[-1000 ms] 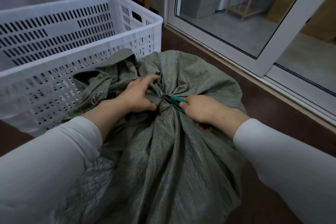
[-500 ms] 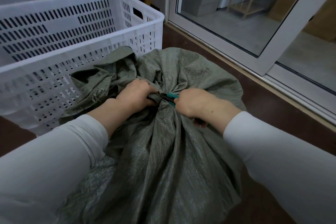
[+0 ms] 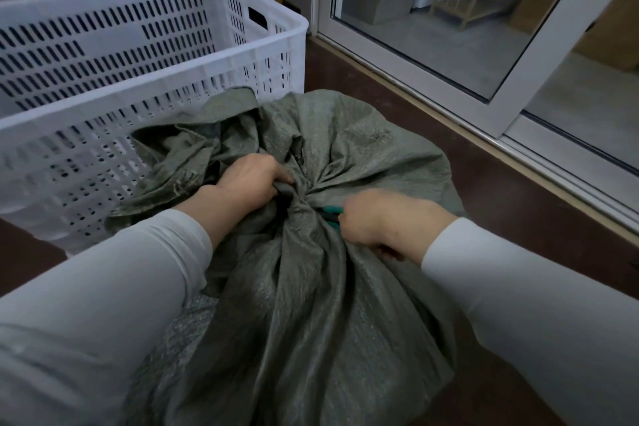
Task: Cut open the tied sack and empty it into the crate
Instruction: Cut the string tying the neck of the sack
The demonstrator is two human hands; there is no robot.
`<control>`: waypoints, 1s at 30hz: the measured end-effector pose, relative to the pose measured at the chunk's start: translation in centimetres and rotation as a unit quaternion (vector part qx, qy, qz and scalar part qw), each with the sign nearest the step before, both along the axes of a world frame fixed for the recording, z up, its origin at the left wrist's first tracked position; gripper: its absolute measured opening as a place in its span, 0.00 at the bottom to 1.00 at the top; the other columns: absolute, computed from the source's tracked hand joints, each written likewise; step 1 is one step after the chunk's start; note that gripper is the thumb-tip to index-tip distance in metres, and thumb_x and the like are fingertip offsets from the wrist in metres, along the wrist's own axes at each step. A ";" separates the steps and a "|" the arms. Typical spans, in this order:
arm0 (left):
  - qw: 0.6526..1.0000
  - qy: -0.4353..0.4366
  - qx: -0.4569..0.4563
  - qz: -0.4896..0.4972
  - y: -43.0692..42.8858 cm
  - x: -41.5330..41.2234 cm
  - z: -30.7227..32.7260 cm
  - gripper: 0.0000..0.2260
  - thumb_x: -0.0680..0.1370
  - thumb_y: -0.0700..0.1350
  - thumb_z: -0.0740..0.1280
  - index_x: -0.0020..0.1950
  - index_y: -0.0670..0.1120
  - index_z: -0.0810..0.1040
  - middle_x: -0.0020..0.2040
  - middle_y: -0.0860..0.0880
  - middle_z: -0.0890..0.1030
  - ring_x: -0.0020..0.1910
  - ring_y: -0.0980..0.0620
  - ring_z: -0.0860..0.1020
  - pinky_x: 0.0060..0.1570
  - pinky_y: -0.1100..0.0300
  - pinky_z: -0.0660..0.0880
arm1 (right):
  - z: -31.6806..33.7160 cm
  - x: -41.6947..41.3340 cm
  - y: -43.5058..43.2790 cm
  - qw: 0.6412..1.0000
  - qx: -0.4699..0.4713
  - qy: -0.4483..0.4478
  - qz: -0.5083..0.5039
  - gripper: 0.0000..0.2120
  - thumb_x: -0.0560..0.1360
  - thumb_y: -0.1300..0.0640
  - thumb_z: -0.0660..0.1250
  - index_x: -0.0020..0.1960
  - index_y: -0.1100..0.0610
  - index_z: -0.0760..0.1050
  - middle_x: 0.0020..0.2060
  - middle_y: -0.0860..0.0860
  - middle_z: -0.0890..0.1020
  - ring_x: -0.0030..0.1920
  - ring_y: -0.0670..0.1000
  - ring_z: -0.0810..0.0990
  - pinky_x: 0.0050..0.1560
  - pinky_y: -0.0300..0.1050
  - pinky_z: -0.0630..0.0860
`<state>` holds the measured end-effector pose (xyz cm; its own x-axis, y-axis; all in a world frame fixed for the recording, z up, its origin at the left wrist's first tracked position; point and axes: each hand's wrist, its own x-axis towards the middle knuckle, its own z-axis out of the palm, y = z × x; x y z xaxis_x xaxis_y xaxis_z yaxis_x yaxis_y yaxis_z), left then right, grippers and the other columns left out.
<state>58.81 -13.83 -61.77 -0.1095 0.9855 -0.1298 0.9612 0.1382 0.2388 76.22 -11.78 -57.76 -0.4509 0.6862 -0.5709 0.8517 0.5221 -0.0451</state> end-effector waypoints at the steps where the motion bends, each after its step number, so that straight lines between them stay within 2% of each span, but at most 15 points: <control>1: 1.000 -0.005 -0.003 0.009 0.0 -0.1 0.0 0.13 0.76 0.43 0.68 0.60 0.51 0.81 0.61 0.44 0.80 0.61 0.42 0.76 0.58 0.54 0.74 | -0.6 0.6 -0.1 1.000 -0.017 -0.013 -0.008 0.19 0.79 0.52 0.54 0.63 0.62 0.73 0.62 0.59 0.77 0.60 0.59 0.77 0.57 0.45 0.73; 3: 1.000 -0.006 -0.010 0.003 0.2 -0.4 0.1 0.14 0.76 0.43 0.68 0.60 0.51 0.81 0.61 0.45 0.80 0.60 0.43 0.76 0.58 0.54 0.74 | -1.8 1.6 0.2 0.997 -0.056 -0.029 -0.037 0.17 0.78 0.52 0.55 0.57 0.62 0.76 0.59 0.61 0.79 0.56 0.61 0.80 0.56 0.48 0.77; 5: 1.000 -0.020 0.004 -0.005 0.3 -0.6 0.0 0.14 0.75 0.43 0.69 0.61 0.50 0.81 0.61 0.45 0.80 0.61 0.43 0.76 0.59 0.55 0.73 | -1.2 2.4 1.4 0.990 -0.098 0.002 -0.101 0.14 0.78 0.53 0.55 0.43 0.61 0.74 0.45 0.62 0.82 0.40 0.61 0.83 0.40 0.48 0.79; 7: 0.998 -0.050 0.029 0.004 0.1 -0.9 0.0 0.15 0.74 0.44 0.72 0.60 0.48 0.81 0.60 0.44 0.81 0.61 0.44 0.76 0.60 0.56 0.72 | 1.4 2.9 2.8 0.980 -0.119 0.025 -0.157 0.17 0.79 0.51 0.56 0.36 0.61 0.70 0.27 0.57 0.77 0.22 0.55 0.75 0.25 0.42 0.74; 8: 0.997 -0.060 0.038 0.005 0.0 -1.0 0.1 0.15 0.73 0.44 0.72 0.60 0.47 0.82 0.59 0.44 0.81 0.60 0.44 0.77 0.59 0.58 0.72 | 2.8 3.1 3.4 0.977 -0.122 0.041 -0.170 0.19 0.79 0.50 0.56 0.35 0.60 0.70 0.23 0.55 0.74 0.18 0.52 0.71 0.23 0.40 0.72; 10: 0.997 -0.069 0.046 0.004 -0.2 -1.0 0.2 0.16 0.72 0.44 0.73 0.60 0.45 0.81 0.58 0.43 0.81 0.60 0.45 0.77 0.56 0.60 0.70 | 4.8 3.0 4.1 0.976 -0.111 0.075 -0.173 0.20 0.80 0.48 0.55 0.36 0.60 0.70 0.21 0.53 0.71 0.15 0.50 0.69 0.19 0.37 0.71; 12: 0.997 -0.067 0.048 0.005 -0.3 -0.9 0.3 0.18 0.72 0.44 0.73 0.61 0.44 0.80 0.59 0.43 0.81 0.60 0.45 0.77 0.57 0.61 0.69 | 5.1 2.2 3.9 0.972 -0.091 0.127 -0.175 0.19 0.80 0.49 0.55 0.38 0.61 0.71 0.24 0.54 0.72 0.14 0.49 0.70 0.18 0.38 0.71; 14: 0.997 -0.063 0.049 0.007 -0.2 -1.0 0.3 0.19 0.72 0.45 0.73 0.63 0.45 0.79 0.60 0.43 0.80 0.61 0.45 0.76 0.58 0.61 0.68 | 4.2 1.2 3.3 0.967 -0.080 0.164 -0.179 0.19 0.80 0.50 0.57 0.39 0.63 0.69 0.22 0.55 0.75 0.13 0.50 0.72 0.18 0.39 0.73; 17: 0.997 -0.063 0.046 0.015 -0.3 -1.0 0.3 0.20 0.72 0.45 0.73 0.64 0.46 0.78 0.62 0.43 0.79 0.63 0.45 0.75 0.62 0.60 0.67 | 2.6 0.0 2.3 0.954 -0.050 0.232 -0.184 0.18 0.74 0.46 0.67 0.43 0.61 0.69 0.27 0.57 0.78 0.19 0.53 0.76 0.23 0.44 0.76; 19: 0.996 -0.069 0.052 0.020 -0.4 -1.0 0.6 0.21 0.72 0.44 0.73 0.64 0.46 0.78 0.62 0.43 0.78 0.63 0.45 0.75 0.62 0.61 0.67 | 1.3 -0.5 1.8 0.953 -0.004 0.253 -0.164 0.24 0.67 0.42 0.73 0.50 0.59 0.71 0.38 0.57 0.82 0.32 0.56 0.82 0.32 0.48 0.79; 22: 0.993 -0.087 0.078 0.025 -0.5 -0.9 1.1 0.20 0.71 0.42 0.73 0.63 0.46 0.79 0.61 0.44 0.80 0.62 0.46 0.76 0.60 0.63 0.68 | -0.8 -1.3 1.0 0.951 0.034 0.255 -0.170 0.36 0.59 0.34 0.74 0.55 0.58 0.71 0.54 0.57 0.80 0.52 0.58 0.81 0.44 0.48 0.76; 24: 0.989 -0.102 0.102 0.032 -0.5 -0.6 1.5 0.20 0.71 0.40 0.73 0.63 0.44 0.79 0.61 0.43 0.80 0.63 0.47 0.76 0.60 0.63 0.68 | -1.7 -1.9 0.7 0.946 0.040 0.257 -0.192 0.46 0.56 0.30 0.73 0.62 0.59 0.69 0.60 0.57 0.75 0.59 0.58 0.77 0.48 0.47 0.74; 26: 0.985 -0.116 0.118 0.044 -0.3 -0.3 2.1 0.21 0.71 0.38 0.72 0.64 0.44 0.78 0.62 0.44 0.79 0.63 0.47 0.75 0.62 0.64 0.67 | -2.2 -2.5 0.4 0.941 0.056 0.257 -0.211 0.50 0.55 0.29 0.72 0.66 0.59 0.66 0.62 0.56 0.72 0.61 0.58 0.75 0.48 0.48 0.73; 28: 0.987 -0.116 0.105 0.041 0.1 0.0 2.9 0.25 0.70 0.36 0.71 0.67 0.45 0.75 0.65 0.44 0.77 0.65 0.48 0.74 0.64 0.63 0.66 | -2.7 -2.9 0.4 0.939 0.071 0.252 -0.223 0.48 0.57 0.32 0.74 0.66 0.58 0.66 0.62 0.56 0.72 0.61 0.58 0.75 0.45 0.47 0.70; 30: 0.997 -0.078 0.029 0.006 0.7 0.0 3.8 0.34 0.68 0.39 0.74 0.73 0.44 0.67 0.69 0.43 0.71 0.69 0.47 0.69 0.67 0.62 0.64 | -3.1 -2.8 0.8 0.941 0.084 0.241 -0.224 0.38 0.62 0.40 0.75 0.63 0.58 0.68 0.60 0.56 0.74 0.59 0.58 0.76 0.45 0.47 0.70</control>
<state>58.83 -13.15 -57.92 -0.1040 0.9905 -0.0895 0.9103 0.1310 0.3926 73.43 -10.97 -60.85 -0.2731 0.9315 -0.2403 0.8899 0.1498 -0.4308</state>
